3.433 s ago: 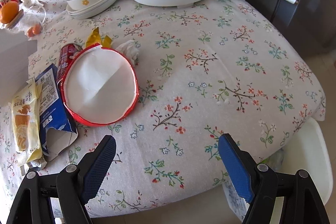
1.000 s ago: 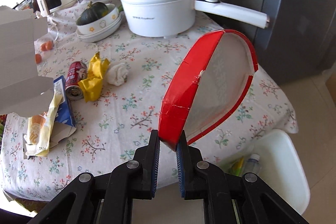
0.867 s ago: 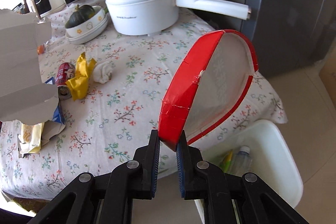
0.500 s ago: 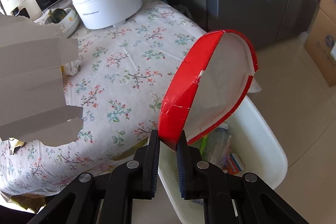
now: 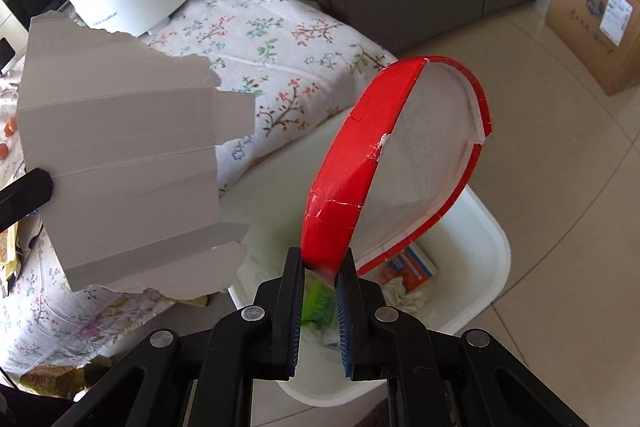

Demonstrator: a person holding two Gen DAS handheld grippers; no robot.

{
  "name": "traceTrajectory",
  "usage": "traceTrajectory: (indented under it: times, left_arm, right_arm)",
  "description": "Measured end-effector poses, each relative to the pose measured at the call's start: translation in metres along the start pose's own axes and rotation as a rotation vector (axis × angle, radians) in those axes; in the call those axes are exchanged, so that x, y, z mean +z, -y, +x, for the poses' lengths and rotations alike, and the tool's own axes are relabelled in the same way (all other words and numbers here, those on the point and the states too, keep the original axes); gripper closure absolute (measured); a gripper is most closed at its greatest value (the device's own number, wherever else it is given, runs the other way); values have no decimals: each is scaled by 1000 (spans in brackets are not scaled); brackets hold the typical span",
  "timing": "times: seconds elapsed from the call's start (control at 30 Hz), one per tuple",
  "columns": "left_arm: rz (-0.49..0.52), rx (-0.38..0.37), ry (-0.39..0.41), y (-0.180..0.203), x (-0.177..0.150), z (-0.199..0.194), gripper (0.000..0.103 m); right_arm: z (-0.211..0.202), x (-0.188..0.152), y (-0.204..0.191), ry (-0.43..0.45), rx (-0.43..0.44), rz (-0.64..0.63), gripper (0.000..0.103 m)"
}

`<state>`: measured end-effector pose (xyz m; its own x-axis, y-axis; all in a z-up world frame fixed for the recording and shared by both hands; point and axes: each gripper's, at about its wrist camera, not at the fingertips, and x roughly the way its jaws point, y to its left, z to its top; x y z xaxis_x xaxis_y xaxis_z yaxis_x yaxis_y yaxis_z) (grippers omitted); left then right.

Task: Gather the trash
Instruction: 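Carry the cardboard piece and red lid over the white bin with both tools, then open both tools to drop the cardboard and red lid into the bin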

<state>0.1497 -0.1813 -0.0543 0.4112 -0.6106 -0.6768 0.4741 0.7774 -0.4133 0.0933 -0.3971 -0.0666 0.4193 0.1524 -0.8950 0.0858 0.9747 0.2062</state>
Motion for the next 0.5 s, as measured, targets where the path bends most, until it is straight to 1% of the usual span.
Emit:
traceTrajectory:
  times: [0.17, 0.23, 0.27, 0.33, 0.37, 0.4, 0.43, 0.5]
  left_arm:
    - [42, -2, -31, 16, -3, 35, 102]
    - [59, 33, -49, 18, -4, 45, 100]
    - [64, 52, -62, 17, -4, 49, 96]
    - [66, 87, -78, 14, -4, 52, 75]
    - [67, 103, -72, 12, -5, 51, 56]
    - [65, 120, -61, 10, -4, 48, 44]
    - [64, 136, -51, 8, -4, 44, 42]
    - [62, 156, -47, 3, -1, 36, 41]
  right_arm:
    - [5, -3, 7, -17, -18, 7, 91]
    - [6, -5, 11, -22, -27, 8, 91]
    - [7, -5, 12, -25, -31, 9, 91]
    - [8, -5, 14, -33, -32, 14, 91]
    - [9, -5, 14, -36, -33, 15, 91]
    - [9, -5, 15, -38, -34, 15, 91]
    - [10, -4, 14, -40, -34, 15, 91]
    - [11, -3, 13, -43, -32, 12, 91]
